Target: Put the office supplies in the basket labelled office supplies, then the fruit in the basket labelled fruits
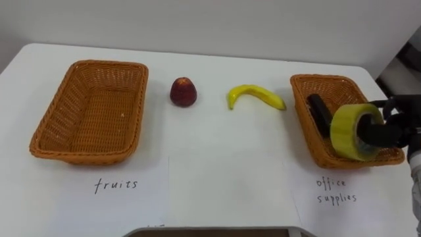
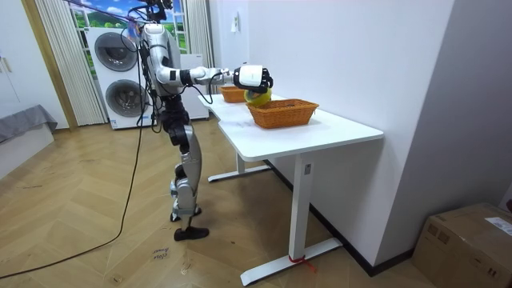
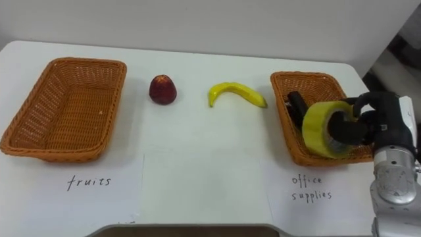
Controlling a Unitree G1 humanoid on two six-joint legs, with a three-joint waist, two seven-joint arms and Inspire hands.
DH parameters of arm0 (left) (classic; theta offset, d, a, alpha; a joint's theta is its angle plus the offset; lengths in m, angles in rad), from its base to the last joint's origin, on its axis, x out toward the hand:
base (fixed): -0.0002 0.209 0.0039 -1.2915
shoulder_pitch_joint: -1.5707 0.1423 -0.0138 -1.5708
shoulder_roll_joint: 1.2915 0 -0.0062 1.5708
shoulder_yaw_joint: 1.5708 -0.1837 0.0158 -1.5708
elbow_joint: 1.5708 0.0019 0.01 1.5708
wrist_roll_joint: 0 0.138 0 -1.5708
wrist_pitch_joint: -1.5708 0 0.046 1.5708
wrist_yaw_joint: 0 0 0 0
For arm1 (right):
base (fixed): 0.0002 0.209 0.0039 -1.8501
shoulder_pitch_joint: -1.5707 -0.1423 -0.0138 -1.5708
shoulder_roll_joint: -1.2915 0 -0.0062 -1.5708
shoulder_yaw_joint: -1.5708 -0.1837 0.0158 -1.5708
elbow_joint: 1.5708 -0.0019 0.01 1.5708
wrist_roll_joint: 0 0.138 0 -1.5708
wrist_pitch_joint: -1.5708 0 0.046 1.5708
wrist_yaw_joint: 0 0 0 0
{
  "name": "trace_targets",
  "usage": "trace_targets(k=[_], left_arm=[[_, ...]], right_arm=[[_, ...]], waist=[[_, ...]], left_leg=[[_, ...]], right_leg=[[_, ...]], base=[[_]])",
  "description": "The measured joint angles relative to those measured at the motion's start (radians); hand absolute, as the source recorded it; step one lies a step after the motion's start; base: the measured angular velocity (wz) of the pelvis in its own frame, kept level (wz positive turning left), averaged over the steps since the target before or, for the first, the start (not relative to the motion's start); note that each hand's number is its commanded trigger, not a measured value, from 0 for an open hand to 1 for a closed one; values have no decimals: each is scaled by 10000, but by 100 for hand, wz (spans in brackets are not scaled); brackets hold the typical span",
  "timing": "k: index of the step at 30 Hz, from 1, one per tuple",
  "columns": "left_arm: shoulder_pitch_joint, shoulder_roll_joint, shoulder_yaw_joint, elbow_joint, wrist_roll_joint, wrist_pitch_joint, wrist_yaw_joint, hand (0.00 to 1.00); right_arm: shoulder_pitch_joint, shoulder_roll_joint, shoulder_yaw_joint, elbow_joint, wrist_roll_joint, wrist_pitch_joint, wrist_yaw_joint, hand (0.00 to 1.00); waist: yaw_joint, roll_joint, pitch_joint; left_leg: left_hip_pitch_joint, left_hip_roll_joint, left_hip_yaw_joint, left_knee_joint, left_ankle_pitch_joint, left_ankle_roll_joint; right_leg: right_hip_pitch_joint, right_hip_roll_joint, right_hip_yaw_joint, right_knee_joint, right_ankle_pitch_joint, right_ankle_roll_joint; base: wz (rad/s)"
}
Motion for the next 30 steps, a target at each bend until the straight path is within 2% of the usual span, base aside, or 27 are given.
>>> trace_targets(k=[3,9,16,30], left_arm=[[9,26,-1,0,-1,0,-3,0],[10,19,8,12,0,-1,-17,0],[14,19,12,12,2,0,-20,0],[17,14,10,12,7,9,-200,0]], right_arm=[[0,-32,1,15,-5,-3,-1,0],[0,-32,0,14,-41,-4,18,0],[0,-32,0,14,-42,-4,17,0],[0,-32,0,10,-42,-3,45,0]], waist=[[2,-9,33],[8,-21,36],[12,66,-3],[48,67,-5]], left_leg=[[52,0,5,-33,-1,-1],[56,-1,29,-42,-6,6],[85,0,43,-39,-5,6],[95,9,127,-46,-6,7]], right_leg=[[27,5,5,-14,-5,5],[22,8,55,-7,-5,5],[27,14,94,15,-5,5],[13,30,181,16,-4,4]], base=[[0],[0],[0],[0]])
